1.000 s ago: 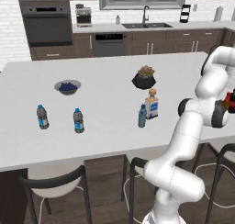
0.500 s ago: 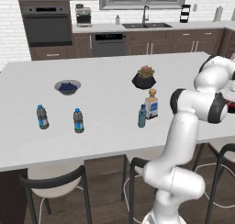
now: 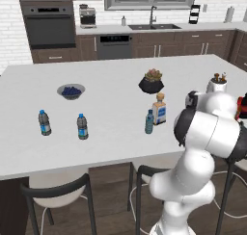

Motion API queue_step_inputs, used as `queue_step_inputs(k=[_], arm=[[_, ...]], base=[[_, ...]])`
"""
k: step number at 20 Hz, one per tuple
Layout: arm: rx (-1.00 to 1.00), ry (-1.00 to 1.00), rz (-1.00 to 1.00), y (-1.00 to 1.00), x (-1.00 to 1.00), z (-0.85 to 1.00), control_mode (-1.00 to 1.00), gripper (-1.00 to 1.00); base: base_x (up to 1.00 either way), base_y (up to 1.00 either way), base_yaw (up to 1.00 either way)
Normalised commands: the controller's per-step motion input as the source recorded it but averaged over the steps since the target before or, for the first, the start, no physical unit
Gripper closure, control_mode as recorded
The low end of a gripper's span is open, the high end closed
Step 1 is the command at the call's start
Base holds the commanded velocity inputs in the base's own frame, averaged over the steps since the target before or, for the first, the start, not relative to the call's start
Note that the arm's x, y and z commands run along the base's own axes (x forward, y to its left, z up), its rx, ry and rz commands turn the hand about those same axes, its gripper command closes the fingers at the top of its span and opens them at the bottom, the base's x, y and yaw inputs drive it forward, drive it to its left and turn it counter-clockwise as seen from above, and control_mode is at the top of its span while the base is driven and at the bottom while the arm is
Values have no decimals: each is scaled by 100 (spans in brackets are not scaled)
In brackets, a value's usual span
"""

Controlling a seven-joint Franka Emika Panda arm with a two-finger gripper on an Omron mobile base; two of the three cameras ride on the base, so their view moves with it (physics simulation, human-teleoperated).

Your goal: Move the plastic bottles in the middle to the plastics group, and the glass bottles in the middle to the glass group.

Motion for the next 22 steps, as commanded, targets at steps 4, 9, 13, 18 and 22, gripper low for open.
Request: queue_step_inputs(k=[4, 9, 13, 18, 22], arm=[[-20, 16, 5, 96, 3, 46, -100, -100], [-6, 19, 10, 86, 0, 52, -100, -100], [0, 9, 18, 83, 0, 28, -100, -100], [1, -8, 19, 62, -1, 13, -100, -100], [2, -40, 14, 41, 28, -5, -100, -100]], base=[[0, 0, 0], [0, 0, 0], [0, 0, 0], [0, 0, 0], [0, 0, 0]])
